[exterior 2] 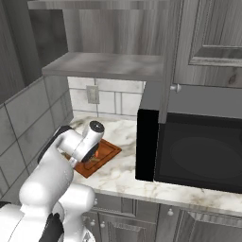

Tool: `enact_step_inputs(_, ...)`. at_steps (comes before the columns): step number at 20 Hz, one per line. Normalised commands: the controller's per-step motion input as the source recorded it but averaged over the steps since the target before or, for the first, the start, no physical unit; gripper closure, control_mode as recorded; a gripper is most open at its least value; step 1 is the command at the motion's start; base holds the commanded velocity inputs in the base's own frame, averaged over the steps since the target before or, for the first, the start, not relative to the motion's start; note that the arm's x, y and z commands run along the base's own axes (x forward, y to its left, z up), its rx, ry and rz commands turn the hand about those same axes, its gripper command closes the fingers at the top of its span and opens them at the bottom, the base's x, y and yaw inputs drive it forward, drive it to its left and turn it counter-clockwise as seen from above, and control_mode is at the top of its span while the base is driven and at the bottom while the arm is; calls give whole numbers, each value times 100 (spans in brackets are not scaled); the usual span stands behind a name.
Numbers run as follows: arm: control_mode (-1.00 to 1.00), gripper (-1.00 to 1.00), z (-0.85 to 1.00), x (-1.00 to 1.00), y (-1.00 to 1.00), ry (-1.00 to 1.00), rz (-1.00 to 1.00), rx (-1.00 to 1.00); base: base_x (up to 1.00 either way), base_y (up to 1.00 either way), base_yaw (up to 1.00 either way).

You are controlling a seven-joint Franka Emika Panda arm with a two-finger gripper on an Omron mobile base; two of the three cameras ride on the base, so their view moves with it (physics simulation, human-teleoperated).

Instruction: Open the cabinet, retrieve the rolling pin, and place it next to the meat on the cutting board to prepare for tenderizing.

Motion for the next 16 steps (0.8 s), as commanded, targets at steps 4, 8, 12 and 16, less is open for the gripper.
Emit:
enact_step_inputs(4,-100,100,-41,0,0,-4,0,0,0,0,0)
enact_step_inputs(8,-100,100,-38,0,0,-5,0,0,0,0,0)
enact_step_inputs(12,-100,100,-36,0,0,-5,0,0,0,0,0)
enact_step_inputs(16,-100,100,-37,0,0,-5,0,0,0,0,0)
